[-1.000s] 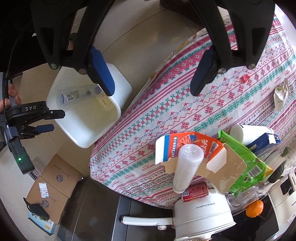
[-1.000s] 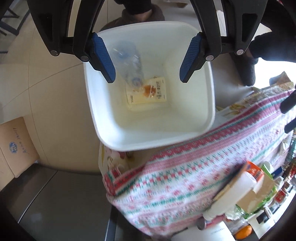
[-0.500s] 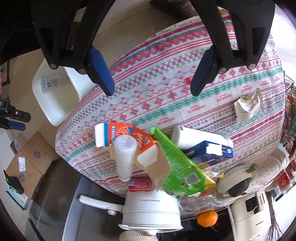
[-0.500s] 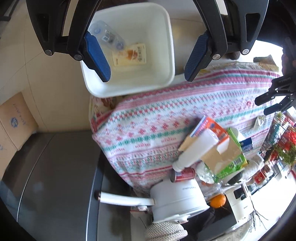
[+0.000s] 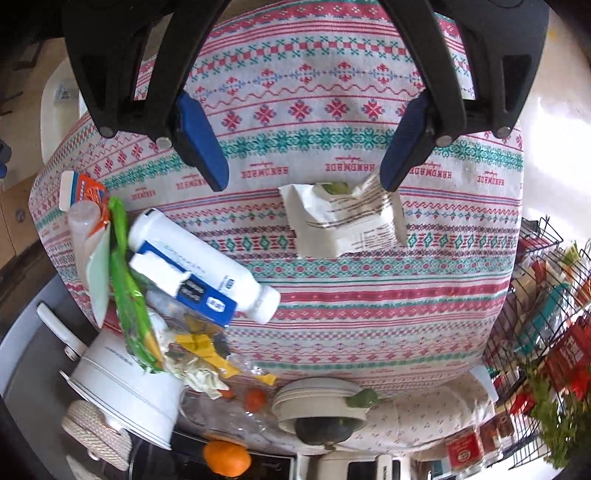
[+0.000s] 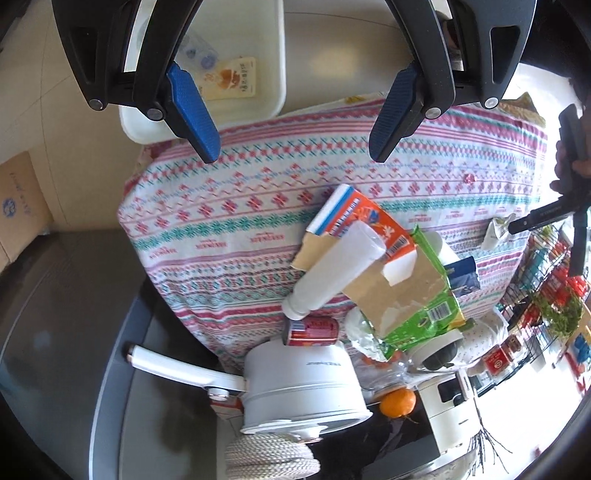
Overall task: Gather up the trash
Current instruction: 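Grasp the crumpled white wrapper on the tablecloth with the left gripper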
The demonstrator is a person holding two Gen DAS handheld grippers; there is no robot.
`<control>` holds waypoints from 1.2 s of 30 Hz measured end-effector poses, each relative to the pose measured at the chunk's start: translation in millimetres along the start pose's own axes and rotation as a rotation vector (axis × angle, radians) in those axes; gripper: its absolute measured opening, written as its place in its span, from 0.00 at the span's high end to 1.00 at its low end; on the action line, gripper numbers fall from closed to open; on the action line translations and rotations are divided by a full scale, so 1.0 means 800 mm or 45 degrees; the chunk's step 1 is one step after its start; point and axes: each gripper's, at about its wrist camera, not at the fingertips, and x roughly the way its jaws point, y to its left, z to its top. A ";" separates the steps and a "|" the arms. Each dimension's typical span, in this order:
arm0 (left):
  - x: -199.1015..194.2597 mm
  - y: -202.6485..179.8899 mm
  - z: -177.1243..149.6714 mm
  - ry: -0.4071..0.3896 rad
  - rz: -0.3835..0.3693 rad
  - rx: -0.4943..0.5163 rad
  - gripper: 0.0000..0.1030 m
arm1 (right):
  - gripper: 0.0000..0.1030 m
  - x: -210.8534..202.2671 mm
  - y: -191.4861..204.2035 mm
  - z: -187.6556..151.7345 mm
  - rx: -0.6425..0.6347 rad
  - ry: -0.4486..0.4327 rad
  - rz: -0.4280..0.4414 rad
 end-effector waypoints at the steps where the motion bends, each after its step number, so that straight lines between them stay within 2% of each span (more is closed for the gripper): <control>1: 0.007 0.006 0.003 0.011 0.002 -0.021 0.18 | 0.18 0.005 0.005 0.004 -0.004 0.004 0.005; 9: 0.063 0.033 0.024 0.090 0.053 -0.117 0.18 | 0.18 0.036 0.036 0.024 -0.044 0.044 0.013; 14: 0.078 0.026 0.028 0.065 0.120 -0.051 0.20 | 0.18 0.053 0.042 0.033 -0.056 0.071 0.004; 15: 0.079 0.025 0.028 0.065 0.104 -0.044 0.29 | 0.18 0.056 0.043 0.034 -0.059 0.075 0.000; 20: 0.080 0.025 0.027 0.072 0.109 -0.049 0.34 | 0.18 0.066 0.040 0.041 -0.064 0.085 -0.017; 21: 0.079 0.026 0.026 0.075 0.120 -0.048 0.44 | 0.18 0.067 0.038 0.042 -0.059 0.087 -0.017; 25: 0.080 0.026 0.019 0.086 0.150 -0.008 0.55 | 0.18 0.069 0.034 0.044 -0.039 0.090 -0.012; 26: 0.077 0.026 0.016 0.085 0.149 -0.011 0.63 | 0.18 0.069 0.033 0.044 -0.036 0.093 -0.009; 32: 0.061 0.031 0.012 0.093 0.101 -0.066 0.75 | 0.18 0.076 0.029 0.043 -0.010 0.106 0.000; 36: 0.038 0.023 0.010 0.073 0.042 -0.065 0.76 | 0.18 0.084 0.020 0.050 0.042 0.108 0.016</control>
